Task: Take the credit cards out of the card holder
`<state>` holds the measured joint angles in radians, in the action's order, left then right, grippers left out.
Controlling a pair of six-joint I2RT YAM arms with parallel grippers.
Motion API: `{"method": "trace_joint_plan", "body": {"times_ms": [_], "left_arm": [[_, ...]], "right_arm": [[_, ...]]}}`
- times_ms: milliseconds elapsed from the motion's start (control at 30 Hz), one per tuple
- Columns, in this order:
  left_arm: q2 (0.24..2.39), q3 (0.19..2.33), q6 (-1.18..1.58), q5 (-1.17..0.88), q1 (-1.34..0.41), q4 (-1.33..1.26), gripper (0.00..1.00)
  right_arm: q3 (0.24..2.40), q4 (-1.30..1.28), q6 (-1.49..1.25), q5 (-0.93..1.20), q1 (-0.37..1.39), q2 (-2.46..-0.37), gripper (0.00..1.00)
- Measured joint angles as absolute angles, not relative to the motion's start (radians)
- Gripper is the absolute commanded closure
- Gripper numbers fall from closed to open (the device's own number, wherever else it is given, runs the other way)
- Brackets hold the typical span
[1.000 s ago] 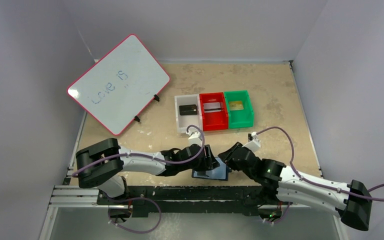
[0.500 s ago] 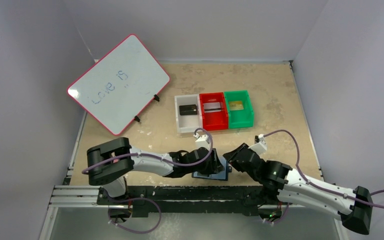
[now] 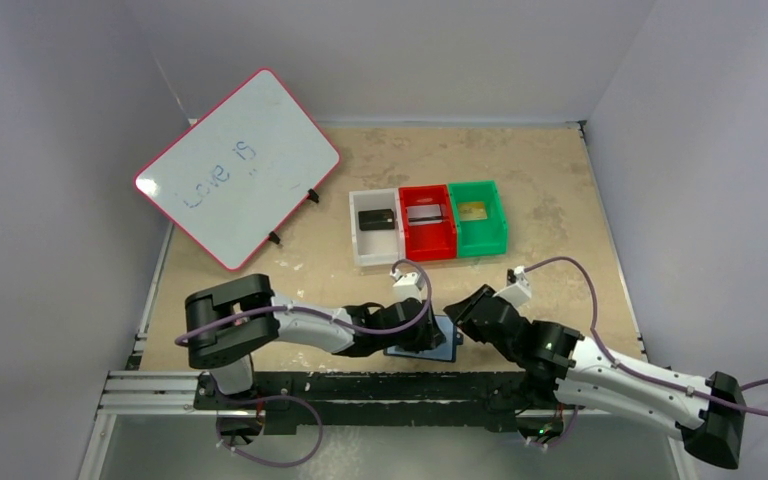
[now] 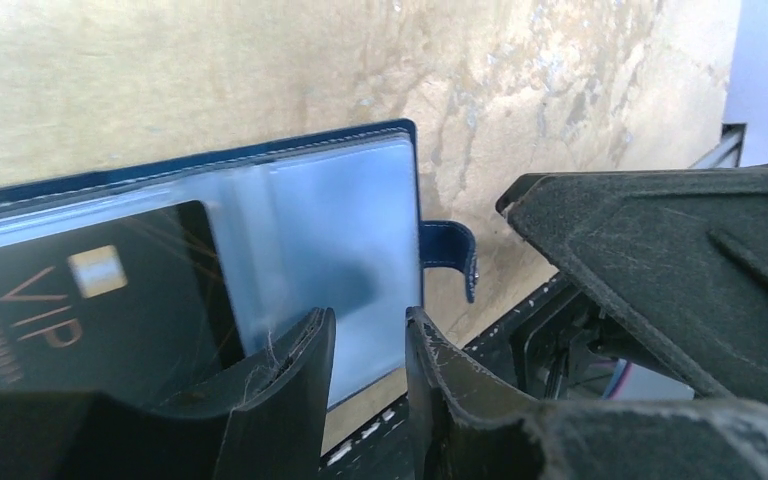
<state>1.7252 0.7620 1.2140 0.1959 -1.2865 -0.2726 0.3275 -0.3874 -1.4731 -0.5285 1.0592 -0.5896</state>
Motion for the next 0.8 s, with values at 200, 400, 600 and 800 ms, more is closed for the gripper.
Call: {"method": "trace_joint_plan", "body": {"times_ms": [200, 400, 600, 800], "left_arm": [[1.598, 0.751, 1.201, 0.297, -1.290, -0.151, 0.68], [1.371, 0.702, 1.189, 0.442, -1.290, -0.041, 0.67], [1.318, 0.683, 1.196, 0.545, -1.290, 0.115, 0.66], [1.268, 0.647, 1.224, 0.610, -1.290, 0.250, 0.58]], "right_arm": [[0.327, -0.311, -1.427, -0.502, 1.059, -0.637, 0.67], [0.310, -0.204, -1.383, -0.454, 1.059, -0.649, 0.68], [0.272, -0.078, -1.327, -0.367, 1.059, -0.707, 0.68], [0.241, 0.037, -1.301, -0.265, 1.059, -0.830, 0.68]]}}
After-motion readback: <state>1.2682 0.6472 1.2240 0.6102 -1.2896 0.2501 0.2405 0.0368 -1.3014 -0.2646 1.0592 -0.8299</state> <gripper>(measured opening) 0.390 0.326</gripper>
